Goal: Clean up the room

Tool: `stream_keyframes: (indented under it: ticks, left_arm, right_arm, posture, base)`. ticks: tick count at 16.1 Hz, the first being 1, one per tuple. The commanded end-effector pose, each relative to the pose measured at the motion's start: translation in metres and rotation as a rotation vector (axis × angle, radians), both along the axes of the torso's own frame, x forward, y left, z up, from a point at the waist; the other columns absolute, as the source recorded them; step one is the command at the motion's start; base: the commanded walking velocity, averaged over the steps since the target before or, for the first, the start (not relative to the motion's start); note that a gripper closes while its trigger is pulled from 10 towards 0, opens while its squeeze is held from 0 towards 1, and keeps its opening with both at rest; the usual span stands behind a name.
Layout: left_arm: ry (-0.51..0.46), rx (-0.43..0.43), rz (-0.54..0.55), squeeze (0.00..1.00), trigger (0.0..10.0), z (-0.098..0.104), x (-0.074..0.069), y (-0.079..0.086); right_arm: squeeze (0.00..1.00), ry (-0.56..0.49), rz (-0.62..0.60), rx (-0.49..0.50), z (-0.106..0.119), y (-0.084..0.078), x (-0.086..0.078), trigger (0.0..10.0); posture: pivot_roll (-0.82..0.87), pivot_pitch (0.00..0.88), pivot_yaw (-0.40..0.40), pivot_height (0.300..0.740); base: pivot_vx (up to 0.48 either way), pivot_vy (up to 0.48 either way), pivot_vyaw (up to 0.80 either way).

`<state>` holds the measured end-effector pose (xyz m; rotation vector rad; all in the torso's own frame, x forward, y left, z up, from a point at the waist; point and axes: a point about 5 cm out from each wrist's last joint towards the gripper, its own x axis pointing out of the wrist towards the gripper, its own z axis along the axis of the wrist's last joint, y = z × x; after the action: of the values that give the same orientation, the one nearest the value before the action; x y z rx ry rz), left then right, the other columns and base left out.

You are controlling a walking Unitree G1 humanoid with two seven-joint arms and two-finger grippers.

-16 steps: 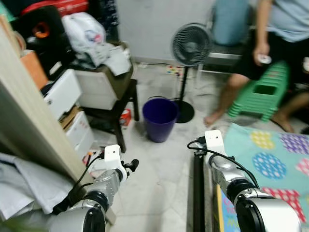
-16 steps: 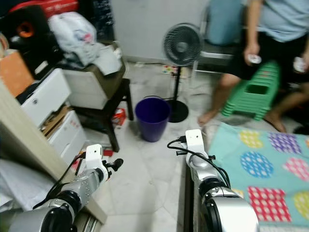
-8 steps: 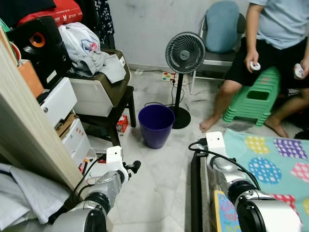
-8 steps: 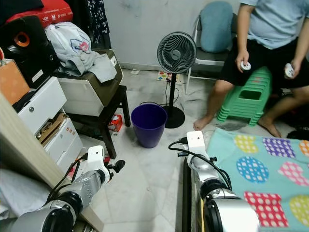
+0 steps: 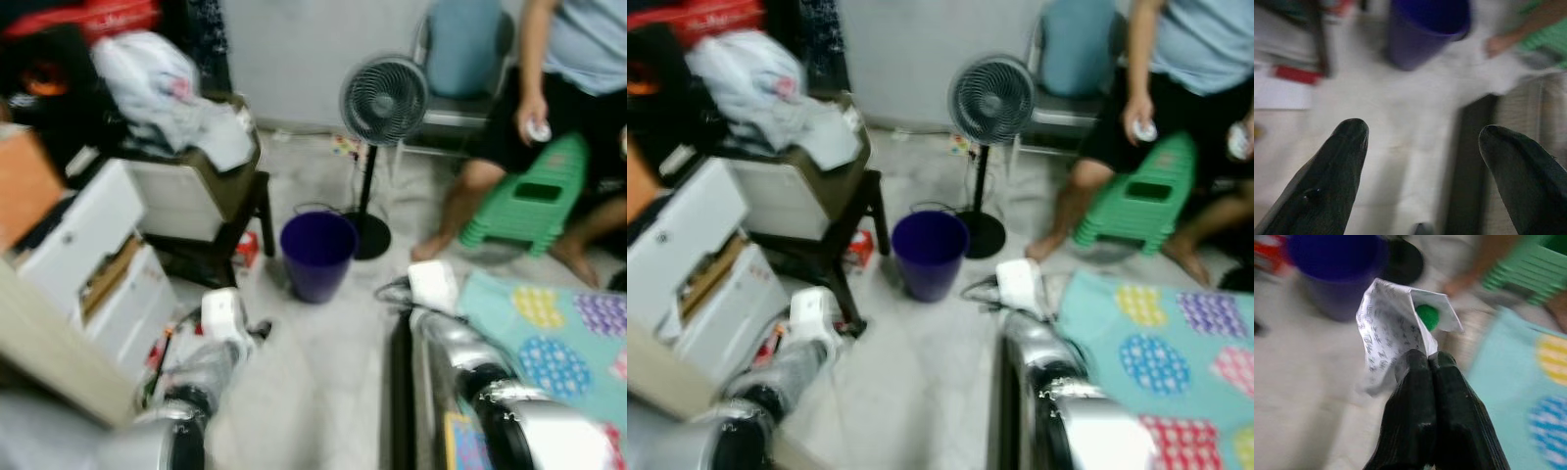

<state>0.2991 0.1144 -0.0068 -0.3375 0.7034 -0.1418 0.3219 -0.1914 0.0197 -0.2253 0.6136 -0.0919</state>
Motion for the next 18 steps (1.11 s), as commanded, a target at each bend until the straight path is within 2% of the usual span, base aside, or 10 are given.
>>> stream_keyframes:
  ticks: [1,18]
  left_arm:
    - [0.003,0.033,0.020,0.00,10.0,0.0000,0.0011,0.0150]
    - [0.002,0.039,0.019,0.00,10.0,0.0010,0.0022,0.0158]
  right_arm:
    - [0.00,-0.041,0.041,0.021,0.0106,0.0181,0.0112,10.0]
    - [0.00,-0.042,0.043,0.019,0.0114,0.0193,0.0120,10.0]
  posture:
    - [-0.10,0.000,-0.003,0.740]
    - [-0.10,0.000,0.000,0.740]
  base:
    - [0.390,0.000,0.00]
    - [0.386,0.000,0.00]
